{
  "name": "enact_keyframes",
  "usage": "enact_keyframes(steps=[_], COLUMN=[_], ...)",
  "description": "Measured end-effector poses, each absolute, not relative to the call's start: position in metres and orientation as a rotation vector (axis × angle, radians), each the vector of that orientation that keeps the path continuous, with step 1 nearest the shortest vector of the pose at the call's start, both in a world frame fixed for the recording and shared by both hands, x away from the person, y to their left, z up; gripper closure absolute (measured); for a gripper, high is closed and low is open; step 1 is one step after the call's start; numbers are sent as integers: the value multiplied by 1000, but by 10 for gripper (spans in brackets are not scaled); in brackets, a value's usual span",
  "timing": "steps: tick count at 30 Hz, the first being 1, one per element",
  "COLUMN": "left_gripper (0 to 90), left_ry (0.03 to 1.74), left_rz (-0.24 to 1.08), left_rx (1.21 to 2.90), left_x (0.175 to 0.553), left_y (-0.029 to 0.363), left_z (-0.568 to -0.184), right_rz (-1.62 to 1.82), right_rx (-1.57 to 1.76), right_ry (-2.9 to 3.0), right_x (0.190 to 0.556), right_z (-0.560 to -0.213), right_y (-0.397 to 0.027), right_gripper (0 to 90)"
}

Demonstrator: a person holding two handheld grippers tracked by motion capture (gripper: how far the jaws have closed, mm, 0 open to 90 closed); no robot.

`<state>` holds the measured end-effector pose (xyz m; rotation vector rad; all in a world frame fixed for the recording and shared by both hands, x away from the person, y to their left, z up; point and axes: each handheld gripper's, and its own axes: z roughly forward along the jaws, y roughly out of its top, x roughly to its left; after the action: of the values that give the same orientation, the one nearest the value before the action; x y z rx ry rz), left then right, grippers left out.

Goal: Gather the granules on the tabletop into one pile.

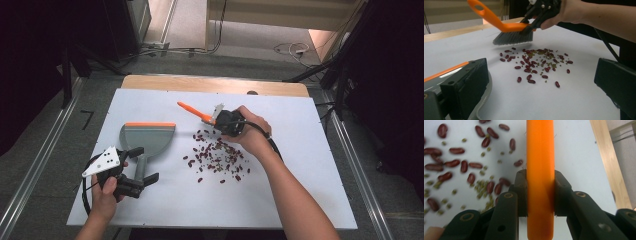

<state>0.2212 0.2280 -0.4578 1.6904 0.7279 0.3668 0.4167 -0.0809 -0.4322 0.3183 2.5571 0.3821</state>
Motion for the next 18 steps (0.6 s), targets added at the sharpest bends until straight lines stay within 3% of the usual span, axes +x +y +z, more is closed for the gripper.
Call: enact_keyframes(steps=[5, 18], left_gripper=[6, 6], left_ry=[734, 749], left_rz=[365, 377], left_rx=[1671, 1654], left_x=[220, 219], left_y=[233, 238], left_z=[-457, -455], right_rz=[365, 344], right_rx=[261, 82], right_ry=[2601, 2674], right_x=[421, 376], right_z=[-439, -441], right_y=[-68, -71], right_gripper=[688, 688])
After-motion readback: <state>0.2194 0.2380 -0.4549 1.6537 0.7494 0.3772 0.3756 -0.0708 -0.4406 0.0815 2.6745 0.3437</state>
